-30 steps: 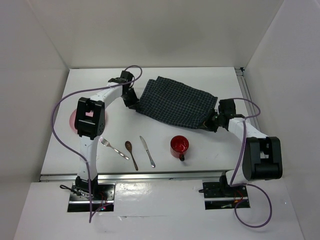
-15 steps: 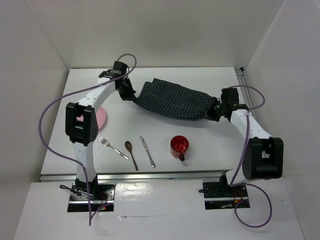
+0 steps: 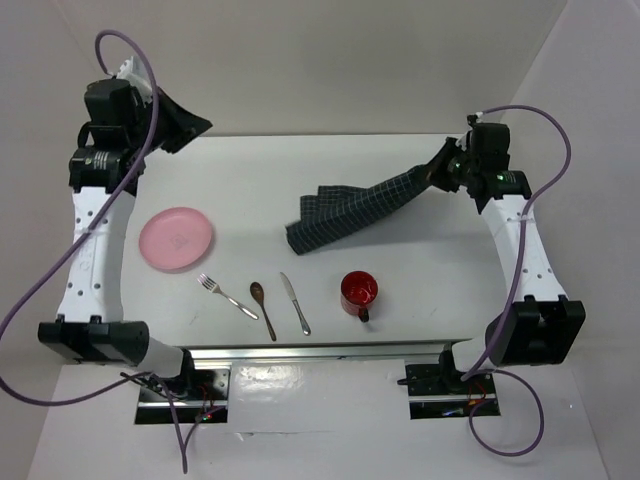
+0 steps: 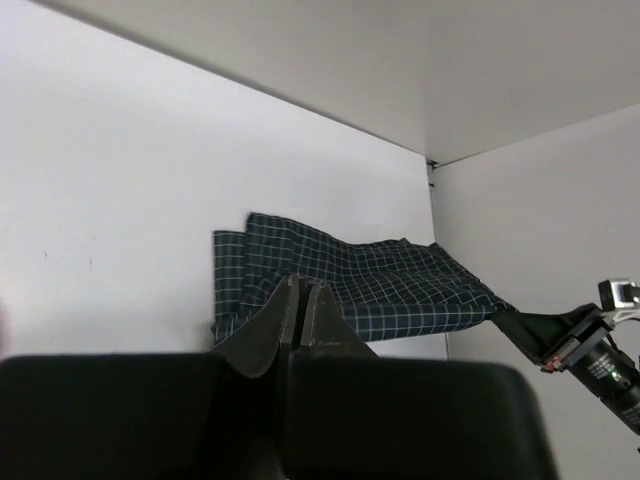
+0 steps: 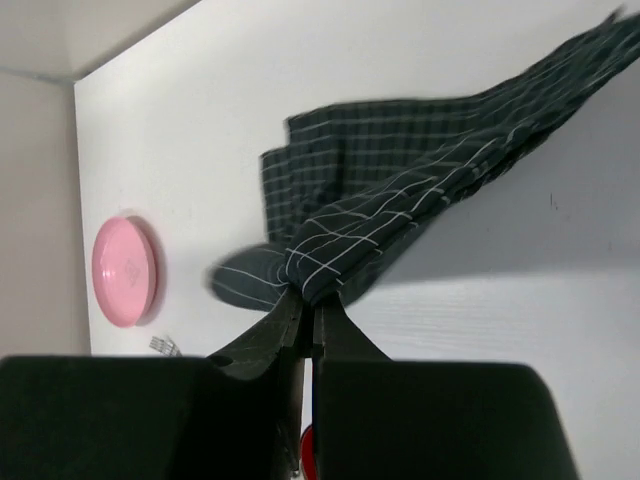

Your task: Set the dinner table for one person

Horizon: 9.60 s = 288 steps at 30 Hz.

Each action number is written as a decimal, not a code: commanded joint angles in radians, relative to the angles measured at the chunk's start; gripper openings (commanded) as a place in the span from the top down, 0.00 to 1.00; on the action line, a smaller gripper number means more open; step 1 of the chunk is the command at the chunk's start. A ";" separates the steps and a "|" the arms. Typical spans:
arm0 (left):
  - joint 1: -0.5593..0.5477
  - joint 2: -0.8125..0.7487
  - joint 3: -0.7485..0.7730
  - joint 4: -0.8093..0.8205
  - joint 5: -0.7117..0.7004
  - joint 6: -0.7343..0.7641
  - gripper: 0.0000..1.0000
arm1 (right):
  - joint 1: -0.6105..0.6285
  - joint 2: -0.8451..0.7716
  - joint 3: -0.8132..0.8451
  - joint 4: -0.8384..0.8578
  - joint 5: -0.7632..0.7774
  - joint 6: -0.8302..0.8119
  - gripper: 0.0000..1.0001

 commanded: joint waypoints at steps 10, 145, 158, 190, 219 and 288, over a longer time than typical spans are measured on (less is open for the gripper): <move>-0.143 0.088 -0.222 0.043 0.176 0.084 1.00 | -0.006 -0.087 -0.090 -0.050 -0.022 -0.053 1.00; -0.113 0.608 -0.374 0.061 -0.111 0.126 1.00 | 0.161 0.541 -0.255 0.207 -0.042 -0.030 0.92; -0.116 0.435 -0.210 -0.009 -0.179 0.178 0.97 | 0.214 0.465 0.020 0.101 0.094 -0.036 0.67; -0.050 0.943 0.283 0.032 -0.065 0.207 1.00 | 0.162 0.999 0.515 0.052 0.130 -0.007 1.00; 0.527 0.119 -0.759 0.018 -0.142 0.011 0.17 | 0.356 0.295 -0.066 0.167 -0.157 -0.081 0.06; -0.298 0.597 -0.217 0.019 -0.160 0.181 1.00 | 0.438 -0.181 -0.453 -0.208 0.130 0.036 0.10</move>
